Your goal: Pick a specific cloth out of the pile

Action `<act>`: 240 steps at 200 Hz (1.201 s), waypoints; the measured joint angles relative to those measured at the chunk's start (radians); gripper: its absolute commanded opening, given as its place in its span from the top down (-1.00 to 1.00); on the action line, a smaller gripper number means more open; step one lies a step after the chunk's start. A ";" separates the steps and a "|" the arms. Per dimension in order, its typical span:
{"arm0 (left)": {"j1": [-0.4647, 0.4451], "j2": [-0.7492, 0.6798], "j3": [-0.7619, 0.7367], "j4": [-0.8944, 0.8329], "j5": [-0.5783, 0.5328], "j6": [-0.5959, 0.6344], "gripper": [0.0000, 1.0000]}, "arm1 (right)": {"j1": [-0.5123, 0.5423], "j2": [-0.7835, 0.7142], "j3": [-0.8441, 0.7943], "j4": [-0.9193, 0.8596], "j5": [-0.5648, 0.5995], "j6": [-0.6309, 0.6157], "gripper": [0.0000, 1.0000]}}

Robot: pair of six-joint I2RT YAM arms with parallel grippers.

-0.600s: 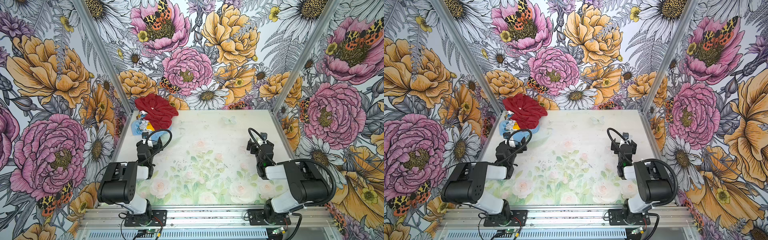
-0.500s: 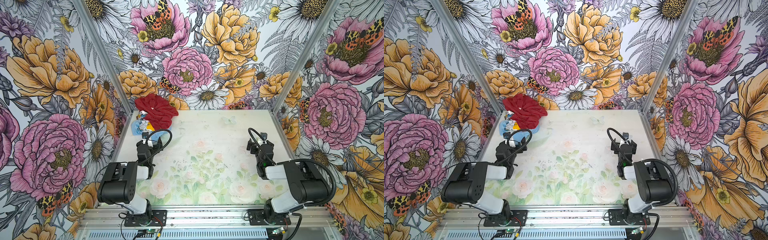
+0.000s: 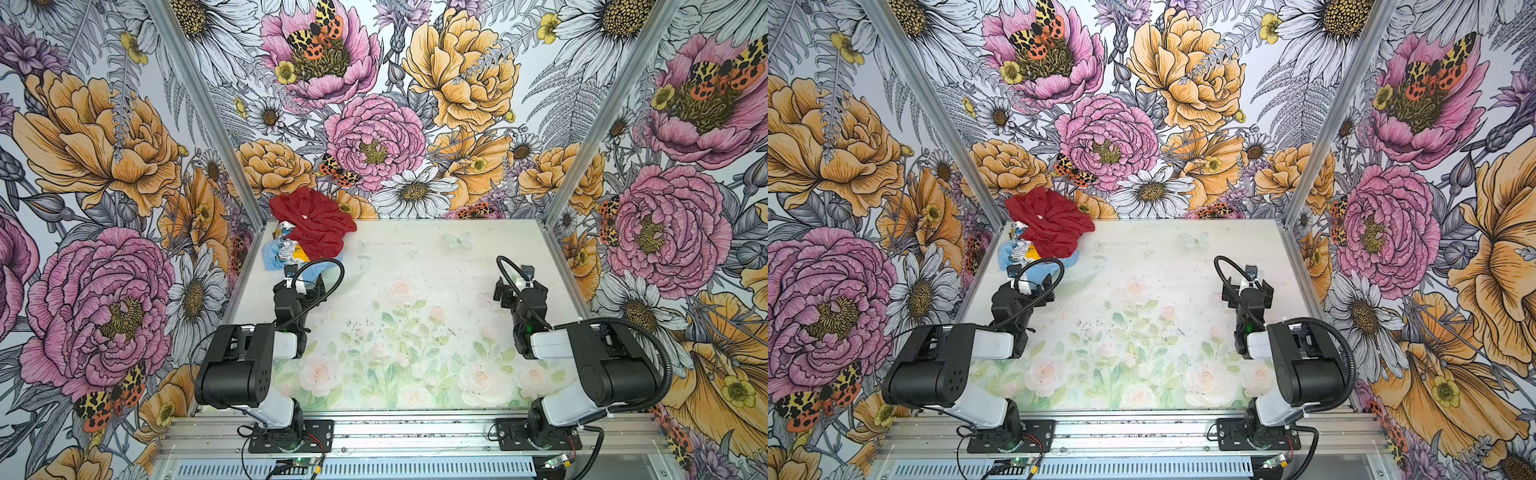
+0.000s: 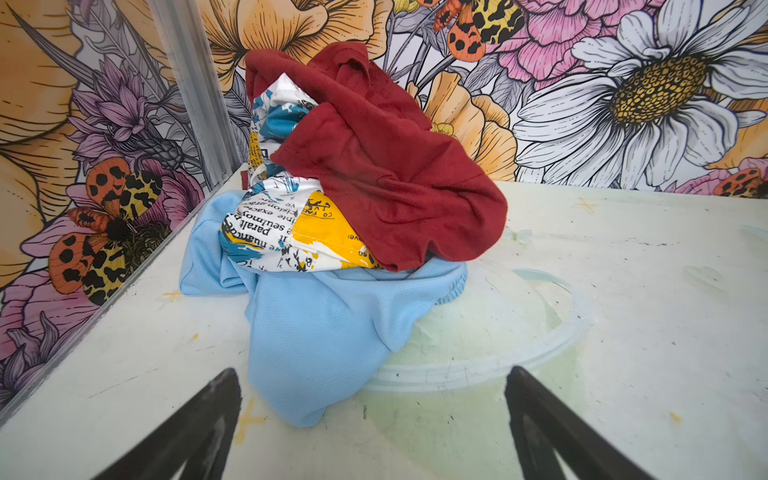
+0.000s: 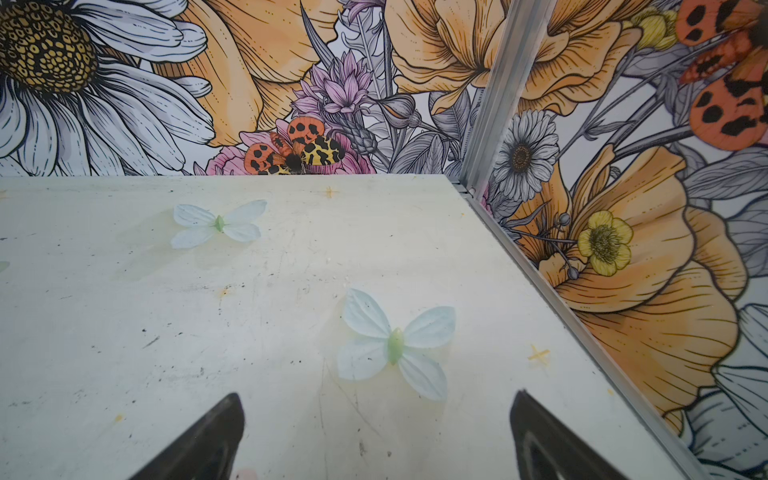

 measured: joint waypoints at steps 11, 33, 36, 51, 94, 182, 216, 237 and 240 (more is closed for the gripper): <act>0.007 0.000 0.000 0.000 0.017 -0.003 -0.98 | 0.000 0.000 0.000 0.000 0.000 0.000 -0.99; 0.039 0.000 0.000 0.001 0.056 -0.009 -0.98 | 0.000 0.000 0.000 0.000 0.000 0.000 -0.99; 0.041 0.000 0.000 0.001 0.060 -0.011 -0.98 | 0.000 0.000 0.000 0.000 0.000 0.000 -0.99; 0.050 0.000 0.000 0.001 0.071 -0.011 -0.98 | 0.000 0.000 0.000 0.000 0.000 0.000 -0.99; 0.050 0.000 0.000 0.001 0.087 -0.011 -0.98 | 0.000 0.000 0.000 0.000 0.000 0.000 -0.99; -0.082 -0.420 0.406 -0.838 -0.229 -0.248 -0.30 | 0.341 -0.468 0.417 -0.717 0.040 0.098 -0.99; -0.059 -0.185 0.550 -1.110 -0.116 -0.321 -0.07 | 0.596 -0.377 0.560 -0.861 -0.008 0.231 -0.99; -0.059 -0.050 0.558 -1.238 -0.084 -0.348 -0.01 | 0.716 -0.274 0.595 -0.902 -0.040 0.283 -0.99; -0.059 -0.035 0.562 -1.255 -0.082 -0.350 -0.01 | 0.734 -0.261 0.595 -0.905 -0.044 0.290 -0.99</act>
